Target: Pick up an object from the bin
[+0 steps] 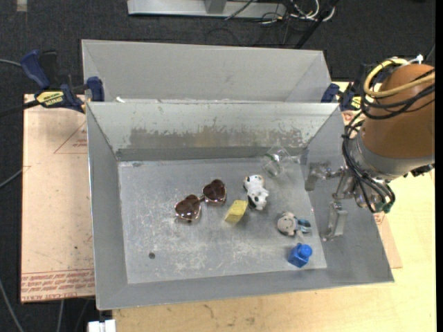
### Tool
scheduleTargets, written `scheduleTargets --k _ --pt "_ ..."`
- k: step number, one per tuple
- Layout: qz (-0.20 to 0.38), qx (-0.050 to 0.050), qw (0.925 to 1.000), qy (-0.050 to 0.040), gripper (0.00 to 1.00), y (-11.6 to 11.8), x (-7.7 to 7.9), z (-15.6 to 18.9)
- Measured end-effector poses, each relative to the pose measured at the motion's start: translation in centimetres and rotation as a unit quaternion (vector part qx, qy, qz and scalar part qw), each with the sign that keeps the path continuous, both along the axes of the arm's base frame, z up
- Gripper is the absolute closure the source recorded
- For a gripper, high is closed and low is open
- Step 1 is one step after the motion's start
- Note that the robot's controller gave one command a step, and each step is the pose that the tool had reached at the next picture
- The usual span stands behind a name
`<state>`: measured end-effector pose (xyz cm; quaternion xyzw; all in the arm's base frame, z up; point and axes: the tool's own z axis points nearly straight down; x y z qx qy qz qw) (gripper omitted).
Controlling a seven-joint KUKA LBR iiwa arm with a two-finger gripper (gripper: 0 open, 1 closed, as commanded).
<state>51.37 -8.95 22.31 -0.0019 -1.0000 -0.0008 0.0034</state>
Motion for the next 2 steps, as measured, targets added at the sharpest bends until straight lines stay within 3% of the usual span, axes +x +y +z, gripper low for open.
scheduleTargets --k 1,2 --pt "0.002 -0.001 1.0000 -0.0039 0.00 0.1 0.1 0.5" --pt "-0.019 -0.001 0.9998 -0.0071 0.00 -0.3 1.3 -6.0"
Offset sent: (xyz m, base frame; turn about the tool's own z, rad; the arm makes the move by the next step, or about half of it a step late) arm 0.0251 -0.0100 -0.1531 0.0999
